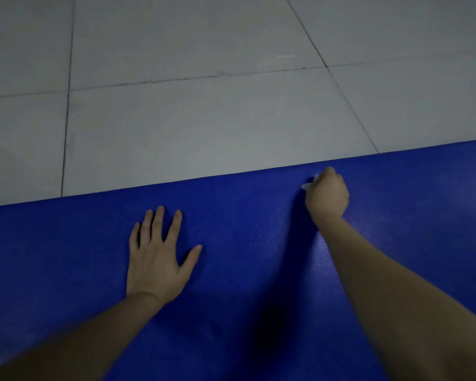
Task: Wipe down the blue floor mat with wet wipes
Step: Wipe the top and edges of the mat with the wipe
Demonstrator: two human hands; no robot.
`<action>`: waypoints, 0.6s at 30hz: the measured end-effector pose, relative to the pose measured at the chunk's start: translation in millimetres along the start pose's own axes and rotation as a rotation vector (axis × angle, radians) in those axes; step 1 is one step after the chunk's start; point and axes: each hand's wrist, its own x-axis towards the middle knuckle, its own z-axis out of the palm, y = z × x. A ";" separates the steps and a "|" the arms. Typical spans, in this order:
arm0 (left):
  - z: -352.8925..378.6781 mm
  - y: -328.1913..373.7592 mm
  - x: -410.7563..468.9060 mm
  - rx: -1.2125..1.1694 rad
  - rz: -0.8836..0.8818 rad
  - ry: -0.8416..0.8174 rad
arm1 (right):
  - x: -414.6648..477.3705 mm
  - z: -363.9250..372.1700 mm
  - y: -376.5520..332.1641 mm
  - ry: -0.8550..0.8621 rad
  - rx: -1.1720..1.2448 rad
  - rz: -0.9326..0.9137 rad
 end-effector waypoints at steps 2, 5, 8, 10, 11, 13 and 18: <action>-0.1 0.1 0.2 0.000 -0.001 -0.003 | -22.0 13.8 -26.6 -0.029 0.032 -0.100; -0.2 -0.4 0.4 0.009 -0.003 -0.006 | -50.8 30.4 -63.3 -0.074 0.050 -0.207; -0.2 -1.9 1.0 0.009 -0.001 -0.006 | -75.8 43.4 -88.4 -0.137 0.060 -0.337; -0.3 -1.7 0.6 0.012 -0.001 -0.008 | -91.3 48.2 -96.6 -0.182 0.051 -0.480; -0.1 -1.5 0.2 0.012 -0.002 -0.007 | -96.2 49.4 -97.1 -0.192 0.047 -0.566; 0.2 -1.6 0.3 0.003 -0.003 -0.003 | -93.0 46.6 -89.4 -0.177 0.031 -0.722; 1.0 -2.9 0.8 -0.021 0.011 0.009 | -39.6 20.0 -31.4 -0.043 -0.104 -0.569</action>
